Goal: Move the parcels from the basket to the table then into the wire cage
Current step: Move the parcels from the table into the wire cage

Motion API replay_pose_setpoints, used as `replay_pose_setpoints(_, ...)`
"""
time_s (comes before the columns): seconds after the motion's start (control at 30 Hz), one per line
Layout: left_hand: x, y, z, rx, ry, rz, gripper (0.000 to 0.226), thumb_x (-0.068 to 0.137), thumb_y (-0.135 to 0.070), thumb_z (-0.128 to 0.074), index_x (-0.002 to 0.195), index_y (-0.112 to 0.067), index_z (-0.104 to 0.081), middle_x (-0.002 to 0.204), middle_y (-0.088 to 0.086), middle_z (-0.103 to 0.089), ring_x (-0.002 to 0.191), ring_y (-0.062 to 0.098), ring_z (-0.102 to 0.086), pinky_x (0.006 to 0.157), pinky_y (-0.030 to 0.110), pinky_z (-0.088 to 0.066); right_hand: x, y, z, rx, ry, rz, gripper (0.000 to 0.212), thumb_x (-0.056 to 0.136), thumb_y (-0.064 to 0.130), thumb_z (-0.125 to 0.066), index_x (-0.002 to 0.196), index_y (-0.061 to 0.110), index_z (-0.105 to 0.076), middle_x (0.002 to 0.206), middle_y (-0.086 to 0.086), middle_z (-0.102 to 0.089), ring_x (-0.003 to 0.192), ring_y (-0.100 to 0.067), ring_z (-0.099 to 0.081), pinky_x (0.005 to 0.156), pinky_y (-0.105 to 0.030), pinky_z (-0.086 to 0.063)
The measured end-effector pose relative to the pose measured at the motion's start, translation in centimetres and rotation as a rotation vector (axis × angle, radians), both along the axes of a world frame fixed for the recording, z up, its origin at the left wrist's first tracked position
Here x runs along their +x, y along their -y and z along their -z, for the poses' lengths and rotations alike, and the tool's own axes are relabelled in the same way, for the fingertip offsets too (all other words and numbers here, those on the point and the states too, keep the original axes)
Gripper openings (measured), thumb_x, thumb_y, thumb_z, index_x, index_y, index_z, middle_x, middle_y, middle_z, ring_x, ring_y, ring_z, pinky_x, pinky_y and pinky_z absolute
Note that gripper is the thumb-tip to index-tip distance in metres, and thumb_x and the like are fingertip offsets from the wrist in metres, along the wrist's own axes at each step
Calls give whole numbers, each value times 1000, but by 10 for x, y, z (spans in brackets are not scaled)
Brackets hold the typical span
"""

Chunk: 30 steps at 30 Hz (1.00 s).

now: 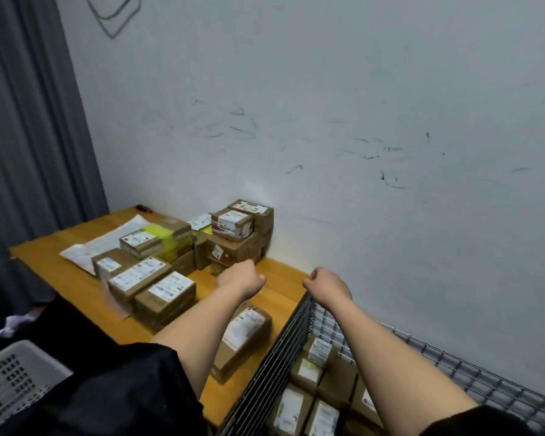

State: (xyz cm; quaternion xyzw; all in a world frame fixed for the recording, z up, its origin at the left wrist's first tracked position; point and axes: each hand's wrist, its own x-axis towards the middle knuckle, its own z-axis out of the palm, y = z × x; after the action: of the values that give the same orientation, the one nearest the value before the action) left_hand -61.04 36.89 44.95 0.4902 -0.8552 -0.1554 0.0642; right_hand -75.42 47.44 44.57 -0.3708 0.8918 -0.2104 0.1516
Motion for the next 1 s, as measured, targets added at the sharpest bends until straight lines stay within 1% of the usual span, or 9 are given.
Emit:
replay_pose_setpoints(0.17,43,54,-10,-20,-10,15,30,93,-35,-43,110,-14,-54,107,7,-63,95,26,-60,73,32,-47,43,46,-5,-27,3,14,34,91,35,-49,117,15,-59,122,-10,-62,112,-31,-58,89,-34,-48)
replay_pose_setpoints(0.23,58,78,-15,-30,-19,12,30,92,-35,-43,110,-14,-55,110,6,-63,98,26,-60,75,32,-46,59,64,-5,-36,4,19,33,92,34,-49,116,14,-59,122,-11,-62,112,-31,-58,89,-34,-48)
replay_pose_setpoints(0.4,91,133,-19,-25,-50,36,26,93,-36,-43,105,-15,-54,105,5,-63,95,25,-60,79,34,-50,90,108,1,-60,23,58,28,94,29,-50,113,12,-60,119,-12,-63,108,-30,-59,79,-29,-43)
replay_pose_setpoints(0.5,104,158,-14,6,-57,42,26,92,-33,-44,104,-14,-56,102,5,-64,93,25,-61,79,36,-51,101,129,6,-52,33,69,22,93,28,-51,104,13,-62,112,-11,-66,101,-29,-61,72,-28,-41)
replay_pose_setpoints(0.6,111,175,-7,23,-45,33,24,92,-32,-45,102,-14,-58,99,4,-65,92,24,-61,79,35,-50,106,146,11,-46,34,72,16,92,29,-51,97,16,-59,108,-10,-67,95,-28,-61,70,-28,-41)
replay_pose_setpoints(0.7,111,186,-2,47,-51,36,19,93,-31,-45,93,-15,-56,93,4,-65,90,25,-62,76,33,-49,104,161,13,-26,17,57,15,93,29,-50,94,16,-57,107,-10,-66,89,-26,-58,68,-28,-39)
replay_pose_setpoints(0.8,107,196,2,93,-98,30,18,92,-30,-47,92,-14,-55,90,5,-66,88,24,-64,78,36,-52,97,176,12,-30,22,44,24,93,30,-49,103,12,-61,112,-11,-66,98,-29,-61,71,-28,-42)
replay_pose_setpoints(0.9,104,209,-5,87,-123,1,19,93,-27,-46,95,-12,-57,92,7,-65,83,24,-62,75,33,-50,88,190,8,-50,17,27,32,93,33,-49,116,13,-60,119,-11,-63,106,-31,-59,79,-31,-44)
replay_pose_setpoints(1.0,99,225,-13,55,-147,-46,27,93,-29,-46,105,-9,-59,103,12,-66,94,28,-63,77,34,-49,74,203,2,-105,6,13,33,94,36,-48,115,15,-61,119,-10,-64,107,-31,-60,83,-34,-46)
